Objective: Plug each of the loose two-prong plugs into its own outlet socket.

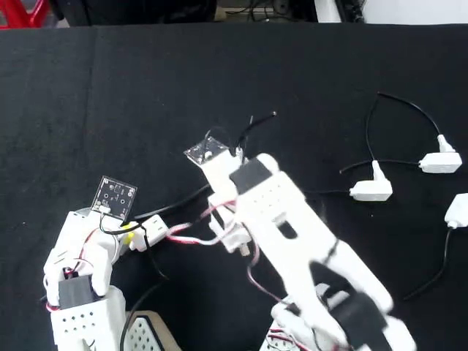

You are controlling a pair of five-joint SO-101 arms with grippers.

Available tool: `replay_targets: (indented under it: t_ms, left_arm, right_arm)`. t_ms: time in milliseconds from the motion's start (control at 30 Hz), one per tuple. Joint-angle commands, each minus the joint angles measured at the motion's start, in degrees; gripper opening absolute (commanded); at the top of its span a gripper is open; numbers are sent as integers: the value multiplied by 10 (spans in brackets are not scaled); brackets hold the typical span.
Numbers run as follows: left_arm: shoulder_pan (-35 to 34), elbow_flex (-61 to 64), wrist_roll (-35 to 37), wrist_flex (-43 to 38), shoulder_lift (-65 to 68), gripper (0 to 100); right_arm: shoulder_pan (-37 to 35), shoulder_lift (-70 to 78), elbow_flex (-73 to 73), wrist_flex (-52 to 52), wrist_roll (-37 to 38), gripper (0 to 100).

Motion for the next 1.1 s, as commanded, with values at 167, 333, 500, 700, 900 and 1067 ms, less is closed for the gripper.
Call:
replay_targets:
  t_ms: [167,333,500,700,900,1067]
  left_arm:
    - [1,11,-6,7,-3,317]
    - [1,11,-6,7,-3,317]
    - [1,11,-6,7,-3,317]
    - [1,11,-6,7,-3,317]
    - [1,11,-6,7,-3,317]
    - [1,11,-6,7,-3,317]
  right_arm:
    - [-9,-213,-8,-2,61,11]
    - [-9,-290,-13,-51,73,11]
    - [-11,-315,-17,-91,73,11]
    - [-69,-262,30,-128,85,11]
    - [-74,-77,113,-245,209,15]
    - [-74,68,74,-246,279,15]
